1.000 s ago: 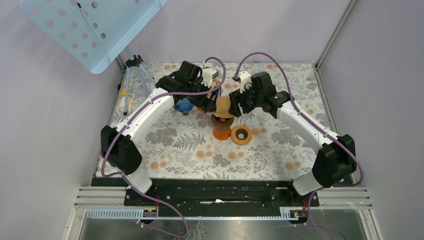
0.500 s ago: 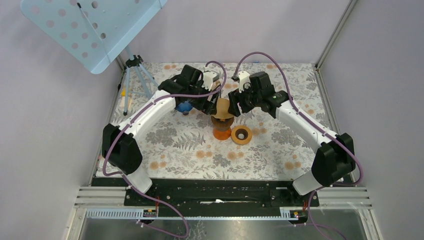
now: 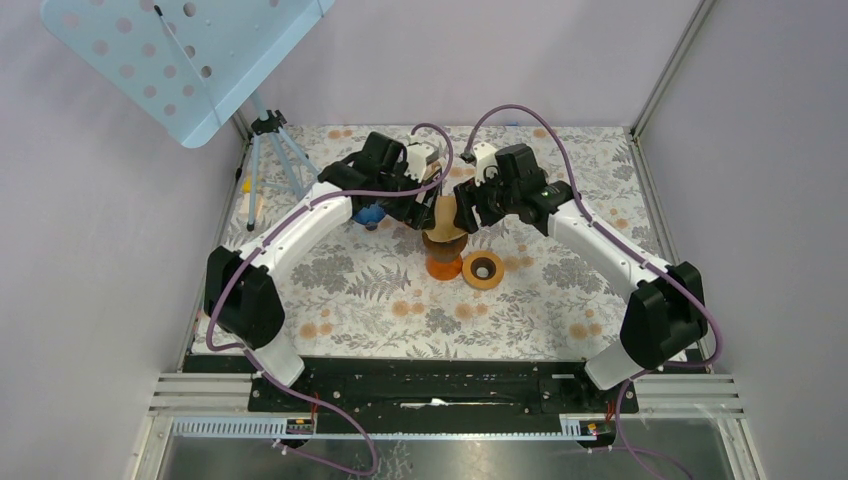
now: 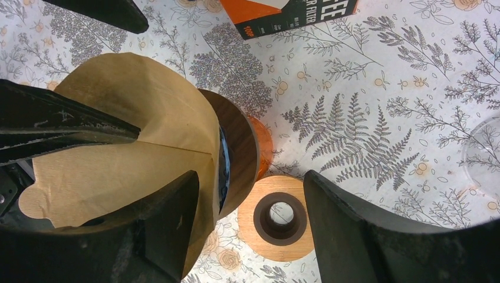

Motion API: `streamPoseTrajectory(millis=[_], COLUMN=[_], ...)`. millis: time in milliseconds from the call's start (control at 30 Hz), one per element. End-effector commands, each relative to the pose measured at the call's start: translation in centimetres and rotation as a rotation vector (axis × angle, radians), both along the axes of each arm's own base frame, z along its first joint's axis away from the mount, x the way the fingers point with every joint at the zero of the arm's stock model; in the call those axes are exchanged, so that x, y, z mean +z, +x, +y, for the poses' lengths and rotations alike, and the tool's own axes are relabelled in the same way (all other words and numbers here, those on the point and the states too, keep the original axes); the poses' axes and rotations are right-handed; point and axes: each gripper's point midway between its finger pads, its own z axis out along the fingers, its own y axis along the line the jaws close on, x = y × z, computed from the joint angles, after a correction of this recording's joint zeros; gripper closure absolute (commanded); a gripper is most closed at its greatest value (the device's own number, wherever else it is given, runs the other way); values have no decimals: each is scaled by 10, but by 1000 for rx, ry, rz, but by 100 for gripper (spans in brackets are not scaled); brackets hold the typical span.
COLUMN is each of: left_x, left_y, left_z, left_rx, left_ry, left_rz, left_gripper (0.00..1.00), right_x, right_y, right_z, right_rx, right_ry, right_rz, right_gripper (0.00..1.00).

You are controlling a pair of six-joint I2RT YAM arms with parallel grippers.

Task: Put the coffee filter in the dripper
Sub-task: Place the coffee filter in the coffee dripper.

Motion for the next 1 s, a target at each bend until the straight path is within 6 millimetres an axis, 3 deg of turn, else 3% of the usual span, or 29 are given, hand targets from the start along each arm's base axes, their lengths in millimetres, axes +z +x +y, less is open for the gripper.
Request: streamPoseTrajectory(millis=[0, 633, 967], left_x=[-4, -17, -6], left_y=[2, 1, 2], left_z=[2, 7, 7], left_rx=[24, 28, 21], left_ry=[-11, 13, 0], left_rz=[9, 23, -2], left_gripper=[23, 22, 21], right_x=[3, -14, 0], right_y=[8, 6, 5], right_z=[2, -3, 0], right_rx=[-15, -18, -4], right_ry=[-17, -53, -34], right_rz=[-24, -11, -28], right_gripper=[28, 27, 23])
